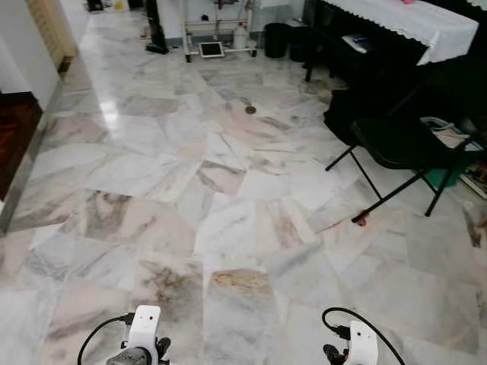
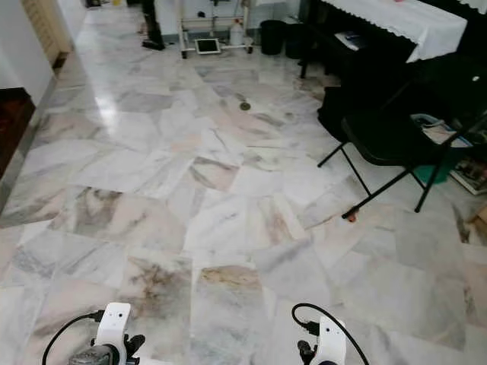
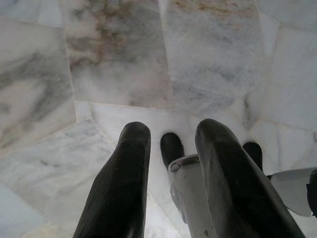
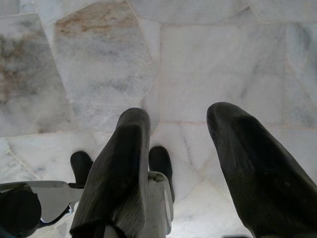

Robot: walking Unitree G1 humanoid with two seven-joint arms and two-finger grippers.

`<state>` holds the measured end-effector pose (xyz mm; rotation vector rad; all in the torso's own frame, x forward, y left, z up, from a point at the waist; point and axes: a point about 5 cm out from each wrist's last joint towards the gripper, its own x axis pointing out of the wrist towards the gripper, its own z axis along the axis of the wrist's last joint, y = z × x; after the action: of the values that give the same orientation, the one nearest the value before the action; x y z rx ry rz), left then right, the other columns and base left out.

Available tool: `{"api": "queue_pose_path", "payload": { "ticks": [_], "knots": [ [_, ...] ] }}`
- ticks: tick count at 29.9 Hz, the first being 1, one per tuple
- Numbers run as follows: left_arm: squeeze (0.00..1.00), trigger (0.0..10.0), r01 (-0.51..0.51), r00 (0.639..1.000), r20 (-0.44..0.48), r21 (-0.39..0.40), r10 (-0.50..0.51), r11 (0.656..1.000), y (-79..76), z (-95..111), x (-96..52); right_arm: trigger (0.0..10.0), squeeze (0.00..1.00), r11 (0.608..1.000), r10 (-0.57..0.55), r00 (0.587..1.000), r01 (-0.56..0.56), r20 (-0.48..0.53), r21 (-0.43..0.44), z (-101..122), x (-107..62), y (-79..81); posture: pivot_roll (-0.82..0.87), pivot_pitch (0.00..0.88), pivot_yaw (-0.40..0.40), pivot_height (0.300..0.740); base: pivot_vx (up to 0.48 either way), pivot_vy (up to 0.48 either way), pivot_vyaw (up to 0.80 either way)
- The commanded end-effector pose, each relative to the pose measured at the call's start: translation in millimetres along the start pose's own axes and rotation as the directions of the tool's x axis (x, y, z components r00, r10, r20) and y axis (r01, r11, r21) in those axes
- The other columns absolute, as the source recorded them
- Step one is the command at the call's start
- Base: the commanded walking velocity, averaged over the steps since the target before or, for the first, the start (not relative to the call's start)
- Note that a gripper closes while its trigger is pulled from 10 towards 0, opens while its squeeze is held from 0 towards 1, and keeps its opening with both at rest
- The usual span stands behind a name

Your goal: Setting the table

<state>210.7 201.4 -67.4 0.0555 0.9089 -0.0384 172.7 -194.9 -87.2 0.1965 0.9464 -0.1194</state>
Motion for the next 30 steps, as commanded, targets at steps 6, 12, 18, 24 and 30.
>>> {"api": "queue_pose_path", "payload": {
  "ticks": [6, 12, 18, 24, 30],
  "knots": [
    [0.00, 10.0, 0.005, 1.000, -0.002, 0.010, -0.005, 1.000, 1.1, -1.3, -0.5, 10.0, 0.00, 1.000, -0.003, 1.000, 0.003, -0.017, -0.015, -2.5, -0.1, 0.8, 0.06, 0.000, -0.038, 0.740, 0.000, 0.000, -0.76],
    [0.00, 10.0, -0.009, 1.000, 0.000, 0.057, 0.009, 0.998, 3.7, -1.0, -0.8, 10.0, 0.00, 1.000, -0.004, 1.000, 0.003, -0.020, -0.017, -2.7, 0.0, 1.3, 0.06, 0.000, -0.038, 0.740, 0.000, 0.000, -0.76],
    [0.00, 10.0, -0.023, 1.000, -0.004, 0.041, 0.023, 0.999, 5.3, -2.9, -1.3, 10.0, 0.00, 1.000, 0.000, 1.000, -0.001, -0.021, -0.018, -2.8, 0.3, 3.0, 0.06, 0.000, -0.038, 0.740, 0.000, -0.192, -0.76],
    [0.00, 10.0, -0.024, 1.000, -0.001, 0.068, 0.024, 0.997, 5.3, -2.9, -1.4, 10.0, 0.00, 1.000, -0.001, 1.000, 0.000, -0.021, -0.021, -2.0, 0.5, 3.2, 0.06, 0.000, -0.038, 0.740, 0.000, 0.000, -0.76],
    [0.00, 10.0, -0.027, 1.000, -0.003, 0.046, 0.027, 0.999, 4.3, -4.4, -1.4, 10.0, 0.00, 1.000, -0.001, 1.000, 0.000, -0.020, -0.022, -1.5, 0.6, 3.1, 0.06, 0.000, -0.039, 0.740, 0.000, -0.341, -0.76]
  ]
}}
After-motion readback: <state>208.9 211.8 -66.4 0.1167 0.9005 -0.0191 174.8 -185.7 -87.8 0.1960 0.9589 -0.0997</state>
